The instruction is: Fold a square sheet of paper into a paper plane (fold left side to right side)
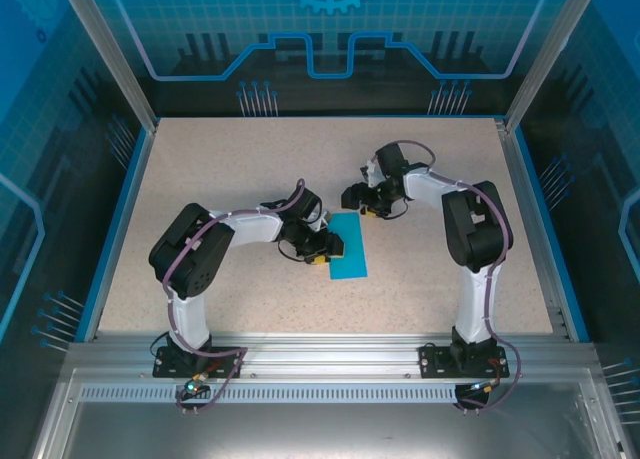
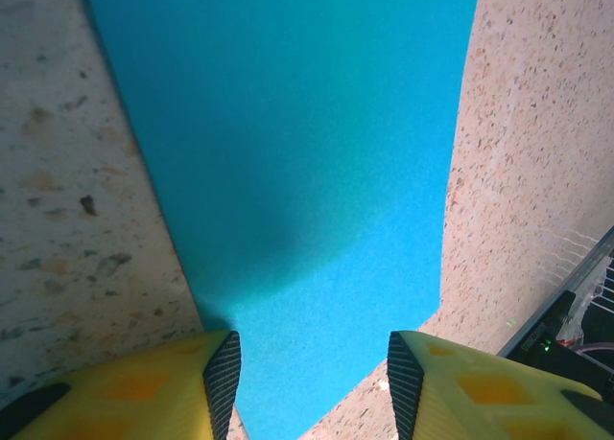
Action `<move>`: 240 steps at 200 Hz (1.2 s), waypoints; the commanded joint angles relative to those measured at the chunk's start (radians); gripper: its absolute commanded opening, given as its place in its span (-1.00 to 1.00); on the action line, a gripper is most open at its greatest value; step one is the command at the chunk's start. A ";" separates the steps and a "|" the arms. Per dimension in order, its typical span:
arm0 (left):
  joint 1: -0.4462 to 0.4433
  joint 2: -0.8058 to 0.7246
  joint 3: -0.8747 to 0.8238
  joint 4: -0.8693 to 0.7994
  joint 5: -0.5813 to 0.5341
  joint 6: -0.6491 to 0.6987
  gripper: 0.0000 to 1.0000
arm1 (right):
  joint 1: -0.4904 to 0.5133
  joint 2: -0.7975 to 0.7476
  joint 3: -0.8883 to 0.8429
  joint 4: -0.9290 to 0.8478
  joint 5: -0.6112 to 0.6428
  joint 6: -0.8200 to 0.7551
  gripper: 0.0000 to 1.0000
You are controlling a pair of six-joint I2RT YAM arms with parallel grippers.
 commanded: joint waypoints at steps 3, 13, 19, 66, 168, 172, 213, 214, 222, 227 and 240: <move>-0.006 0.004 -0.027 -0.037 -0.022 0.009 -0.01 | 0.012 0.027 0.024 -0.018 -0.021 -0.019 0.44; -0.006 0.005 -0.026 -0.037 -0.022 0.009 -0.01 | 0.013 0.032 0.023 -0.015 -0.026 -0.019 0.43; -0.006 0.005 -0.026 -0.037 -0.022 0.008 -0.01 | 0.014 0.034 0.023 -0.014 -0.029 -0.021 0.43; -0.006 0.007 -0.027 -0.037 -0.023 0.008 -0.02 | 0.021 0.043 0.025 -0.005 -0.052 -0.018 0.36; -0.006 0.004 -0.029 -0.037 -0.028 0.005 -0.02 | 0.022 -0.021 -0.046 0.029 -0.069 -0.023 0.27; -0.006 0.004 -0.029 -0.037 -0.028 0.003 -0.02 | 0.022 -0.024 -0.050 0.030 -0.069 -0.024 0.27; -0.006 -0.004 -0.027 -0.034 -0.028 0.006 -0.02 | 0.022 -0.051 -0.097 0.058 -0.094 -0.034 0.26; -0.006 -0.004 -0.027 -0.033 -0.028 0.006 -0.02 | 0.022 -0.052 -0.099 0.059 -0.094 -0.035 0.26; -0.006 -0.004 -0.026 -0.033 -0.028 0.006 -0.02 | 0.022 -0.059 -0.109 0.065 -0.098 -0.037 0.26; -0.006 -0.004 -0.026 -0.035 -0.028 0.006 -0.02 | 0.022 -0.064 -0.116 0.071 -0.101 -0.036 0.26; -0.007 -0.003 -0.024 -0.036 -0.029 0.005 -0.02 | 0.022 -0.074 -0.131 0.085 -0.108 -0.038 0.26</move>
